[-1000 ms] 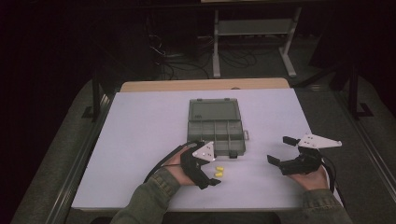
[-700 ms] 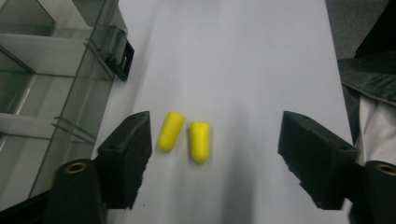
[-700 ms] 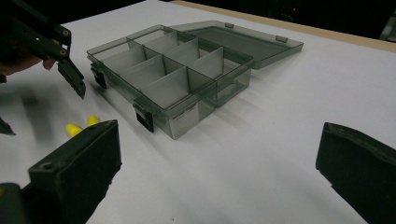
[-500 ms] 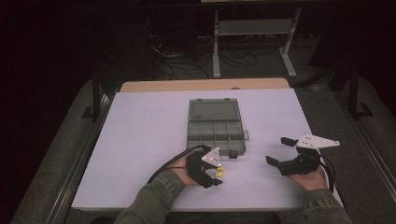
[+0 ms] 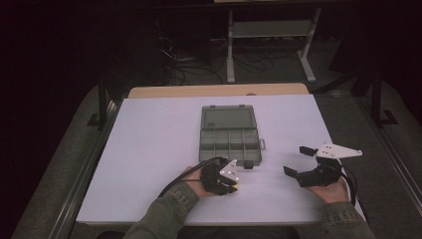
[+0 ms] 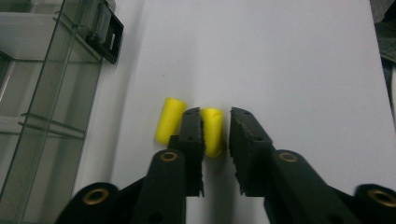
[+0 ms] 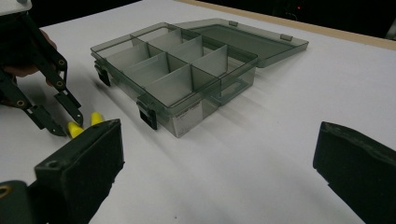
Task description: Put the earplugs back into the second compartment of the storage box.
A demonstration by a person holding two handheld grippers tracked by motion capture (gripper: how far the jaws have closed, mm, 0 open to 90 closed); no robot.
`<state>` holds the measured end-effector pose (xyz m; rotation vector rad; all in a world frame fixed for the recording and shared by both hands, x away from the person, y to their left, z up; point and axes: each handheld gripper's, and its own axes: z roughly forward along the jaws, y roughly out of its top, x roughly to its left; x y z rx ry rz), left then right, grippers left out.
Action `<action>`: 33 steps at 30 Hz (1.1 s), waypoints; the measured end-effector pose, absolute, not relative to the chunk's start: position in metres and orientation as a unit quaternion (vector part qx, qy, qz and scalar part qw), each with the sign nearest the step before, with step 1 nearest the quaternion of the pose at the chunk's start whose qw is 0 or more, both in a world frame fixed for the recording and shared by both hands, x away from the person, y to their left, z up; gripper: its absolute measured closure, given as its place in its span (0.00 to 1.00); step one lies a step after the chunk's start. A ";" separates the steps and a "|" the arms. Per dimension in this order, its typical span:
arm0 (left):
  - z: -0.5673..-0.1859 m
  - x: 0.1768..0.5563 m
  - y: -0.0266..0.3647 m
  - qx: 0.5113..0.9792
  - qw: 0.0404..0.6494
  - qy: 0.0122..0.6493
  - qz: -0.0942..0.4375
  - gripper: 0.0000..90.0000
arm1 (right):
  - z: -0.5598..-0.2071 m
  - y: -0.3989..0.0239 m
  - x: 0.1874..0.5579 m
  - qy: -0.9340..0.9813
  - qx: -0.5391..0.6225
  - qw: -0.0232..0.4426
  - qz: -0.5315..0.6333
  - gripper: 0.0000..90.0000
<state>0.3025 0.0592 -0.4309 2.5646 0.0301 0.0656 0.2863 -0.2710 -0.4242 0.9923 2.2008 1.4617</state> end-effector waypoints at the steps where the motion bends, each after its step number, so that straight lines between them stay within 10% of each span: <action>1: -0.430 0.302 0.059 0.959 0.280 0.010 0.030 0.89 | -0.424 -0.271 0.286 0.770 0.347 0.159 0.511 0.02; 33: -0.358 0.333 0.087 0.940 0.338 0.028 0.041 0.90 | -0.423 -0.273 0.284 0.770 0.349 0.164 0.508 0.02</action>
